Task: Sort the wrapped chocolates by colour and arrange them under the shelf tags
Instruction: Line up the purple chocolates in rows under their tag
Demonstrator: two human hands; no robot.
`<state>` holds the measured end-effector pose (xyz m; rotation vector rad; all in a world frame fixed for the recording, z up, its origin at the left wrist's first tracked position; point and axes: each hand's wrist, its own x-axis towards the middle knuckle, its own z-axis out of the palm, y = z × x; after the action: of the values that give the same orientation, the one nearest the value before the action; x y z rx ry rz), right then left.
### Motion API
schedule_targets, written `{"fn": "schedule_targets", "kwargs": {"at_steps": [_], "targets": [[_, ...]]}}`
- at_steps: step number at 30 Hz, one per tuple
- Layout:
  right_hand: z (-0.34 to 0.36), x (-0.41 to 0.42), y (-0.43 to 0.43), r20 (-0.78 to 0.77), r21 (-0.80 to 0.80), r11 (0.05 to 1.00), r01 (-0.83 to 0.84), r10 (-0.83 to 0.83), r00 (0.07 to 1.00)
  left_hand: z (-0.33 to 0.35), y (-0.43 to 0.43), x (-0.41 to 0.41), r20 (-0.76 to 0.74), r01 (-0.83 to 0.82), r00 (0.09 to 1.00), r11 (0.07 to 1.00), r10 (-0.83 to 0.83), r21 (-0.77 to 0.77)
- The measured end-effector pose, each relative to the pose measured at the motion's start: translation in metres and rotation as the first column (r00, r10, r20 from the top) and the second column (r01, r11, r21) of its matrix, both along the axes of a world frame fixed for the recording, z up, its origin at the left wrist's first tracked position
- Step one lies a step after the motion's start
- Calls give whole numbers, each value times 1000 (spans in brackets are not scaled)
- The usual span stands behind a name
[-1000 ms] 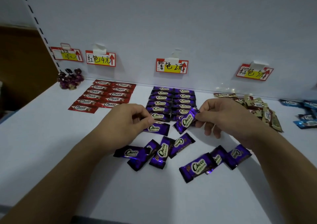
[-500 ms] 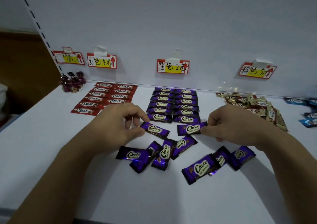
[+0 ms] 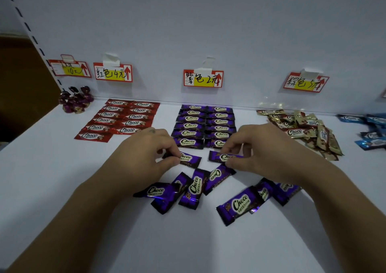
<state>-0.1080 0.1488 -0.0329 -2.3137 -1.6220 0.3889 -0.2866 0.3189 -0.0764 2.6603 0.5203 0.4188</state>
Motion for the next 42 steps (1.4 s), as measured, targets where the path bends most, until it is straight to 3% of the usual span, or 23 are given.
{"fn": "schedule_targets", "kwargs": {"at_steps": [3,15,21,25,42], "targets": [[-5,-1,3,104,-33,999,-31,34,994,-2,-2,2,21,4,1000,1000,-5,8],[-17,-1,12,128,31,997,-70,65,990,-5,-6,7,2,-28,1000,997,28,79],[-16,-2,13,233,18,998,-61,55,971,-5,-8,8,-11,5,1000,992,-4,124],[-16,-1,14,222,-2,996,-84,82,971,-7,-9,12,2,47,999,984,-48,172],[-16,3,16,239,-10,993,-118,117,964,-6,-11,18,-45,12,999,991,-6,133]]}}
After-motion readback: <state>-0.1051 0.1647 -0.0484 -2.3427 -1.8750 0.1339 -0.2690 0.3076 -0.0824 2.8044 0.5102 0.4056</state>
